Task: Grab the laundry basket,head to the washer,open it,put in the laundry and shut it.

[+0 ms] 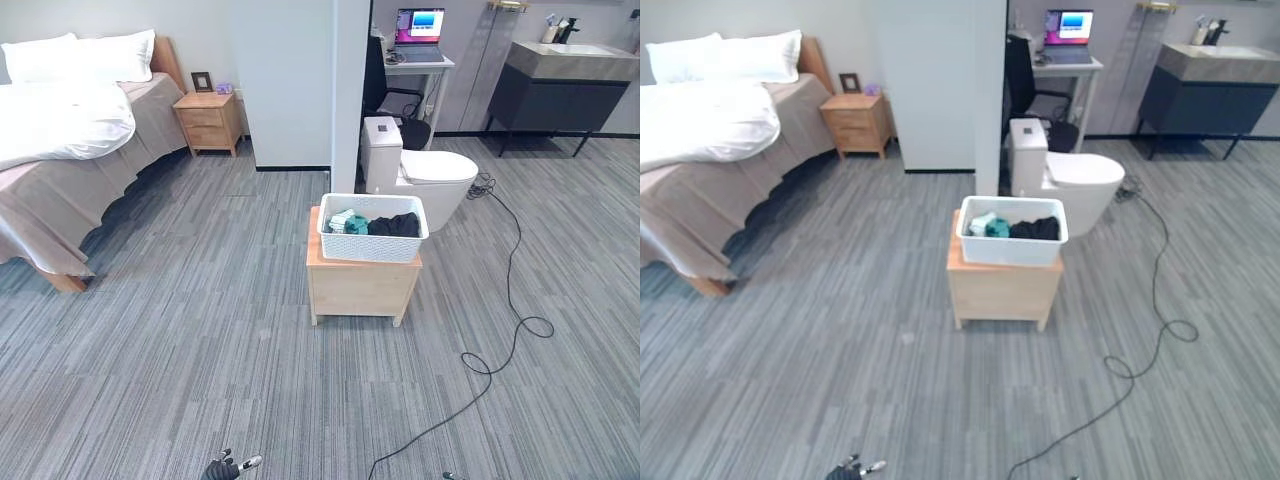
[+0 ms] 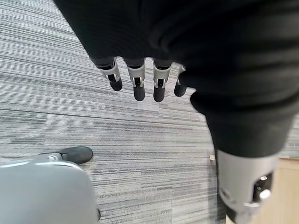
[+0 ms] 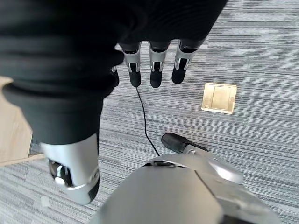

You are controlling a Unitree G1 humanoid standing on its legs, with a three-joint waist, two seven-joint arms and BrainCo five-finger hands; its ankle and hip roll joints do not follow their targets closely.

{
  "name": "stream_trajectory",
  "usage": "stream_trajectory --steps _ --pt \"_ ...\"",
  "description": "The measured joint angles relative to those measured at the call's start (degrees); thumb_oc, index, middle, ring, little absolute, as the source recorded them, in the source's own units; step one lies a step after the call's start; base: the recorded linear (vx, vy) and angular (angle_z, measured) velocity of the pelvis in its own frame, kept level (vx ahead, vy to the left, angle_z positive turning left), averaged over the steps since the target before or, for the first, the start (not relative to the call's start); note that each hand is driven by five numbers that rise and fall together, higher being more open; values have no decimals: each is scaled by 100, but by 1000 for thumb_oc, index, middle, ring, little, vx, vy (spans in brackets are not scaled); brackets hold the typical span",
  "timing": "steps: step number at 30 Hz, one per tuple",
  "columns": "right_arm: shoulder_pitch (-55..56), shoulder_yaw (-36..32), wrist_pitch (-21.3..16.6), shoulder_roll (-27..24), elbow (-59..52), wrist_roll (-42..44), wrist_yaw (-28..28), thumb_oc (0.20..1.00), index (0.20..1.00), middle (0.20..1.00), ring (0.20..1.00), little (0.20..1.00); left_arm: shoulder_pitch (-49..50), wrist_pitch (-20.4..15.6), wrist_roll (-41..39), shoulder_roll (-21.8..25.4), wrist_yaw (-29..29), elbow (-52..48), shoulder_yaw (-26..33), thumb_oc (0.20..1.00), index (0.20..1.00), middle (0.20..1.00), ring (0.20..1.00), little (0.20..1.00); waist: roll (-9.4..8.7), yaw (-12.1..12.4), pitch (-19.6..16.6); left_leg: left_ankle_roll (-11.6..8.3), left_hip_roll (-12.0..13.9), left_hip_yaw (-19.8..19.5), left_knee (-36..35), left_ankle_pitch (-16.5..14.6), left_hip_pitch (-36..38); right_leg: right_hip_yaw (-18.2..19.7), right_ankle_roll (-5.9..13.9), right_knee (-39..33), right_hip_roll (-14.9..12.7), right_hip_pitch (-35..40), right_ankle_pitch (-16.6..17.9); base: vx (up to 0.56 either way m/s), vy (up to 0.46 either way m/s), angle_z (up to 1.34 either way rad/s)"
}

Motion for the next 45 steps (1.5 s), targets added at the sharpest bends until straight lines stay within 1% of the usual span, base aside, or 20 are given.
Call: stream_trajectory --steps 5,22,39,43,45 --pt "51 88 0 0 42 -44 -4 1000 1000 1000 1000 1000 16 -1 6 0 3 -3 1 1000 1000 1000 1000 1000 -14 6 -4 -13 0 -103 0 9 1 -92 -25 0 -1 62 -20 0 -9 10" --pt "49 92 0 1 67 -43 -5 1000 1000 1000 1000 1000 13 -1 -7 0 4 -4 0 1000 1000 1000 1000 1000 -85 10 -8 -16 0 -128 -7 10 -1 -114 5 0 -1 67 -57 0 0 0" --pt "56 85 0 0 85 10 -1 1000 1000 1000 1000 1000 14 -1 -15 3 5 -1 34 1000 1000 1000 1000 1000 -76 5 -9 -17 5 -158 -10 8 -23 -136 4 1 0 64 -76 9 -24 0" --pt "68 29 0 -14 215 130 5 1000 1000 1000 1000 1000 -6 -2 -24 19 12 -1 50 1000 1000 1000 1000 1000 -93 -10 -31 -44 10 -297 -1 28 -203 -258 -12 12 5 -44 -85 42 -161 15" --pt "71 -81 1 -14 287 244 55 1000 1000 1000 1000 1000 13 -2 -31 20 13 53 61 1000 1000 1000 1000 1000 -131 4 -10 -59 46 -330 5 32 -215 -274 -50 1 44 -29 -110 73 -253 10"
